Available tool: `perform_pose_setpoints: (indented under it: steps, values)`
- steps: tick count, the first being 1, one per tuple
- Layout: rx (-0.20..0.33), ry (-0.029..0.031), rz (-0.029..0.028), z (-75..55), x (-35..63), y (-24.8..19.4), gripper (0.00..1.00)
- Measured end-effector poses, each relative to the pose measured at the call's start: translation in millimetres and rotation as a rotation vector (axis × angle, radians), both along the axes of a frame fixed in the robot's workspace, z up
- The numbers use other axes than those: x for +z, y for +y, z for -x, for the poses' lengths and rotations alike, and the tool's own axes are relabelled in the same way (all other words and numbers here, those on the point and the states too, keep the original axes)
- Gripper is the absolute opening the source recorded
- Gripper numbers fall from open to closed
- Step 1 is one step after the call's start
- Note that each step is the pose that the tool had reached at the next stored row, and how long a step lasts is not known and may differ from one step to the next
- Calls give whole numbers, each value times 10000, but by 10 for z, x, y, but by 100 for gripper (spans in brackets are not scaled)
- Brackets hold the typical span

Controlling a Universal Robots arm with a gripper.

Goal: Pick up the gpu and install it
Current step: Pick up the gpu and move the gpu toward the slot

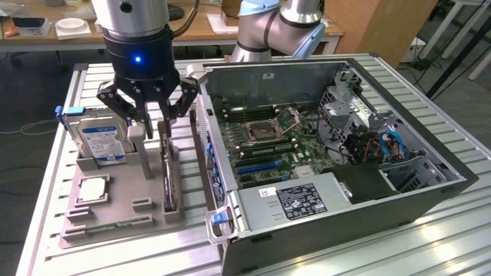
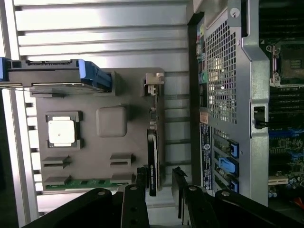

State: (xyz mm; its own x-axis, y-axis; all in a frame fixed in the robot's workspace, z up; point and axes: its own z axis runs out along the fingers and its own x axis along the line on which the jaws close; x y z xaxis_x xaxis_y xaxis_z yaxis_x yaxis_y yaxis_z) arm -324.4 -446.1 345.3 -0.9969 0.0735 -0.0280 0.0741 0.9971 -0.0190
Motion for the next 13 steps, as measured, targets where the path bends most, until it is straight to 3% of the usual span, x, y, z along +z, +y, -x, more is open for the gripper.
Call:
perform_pose_setpoints:
  steps: [13]
  values:
    - [0,0,23,0,-151,-31,36]
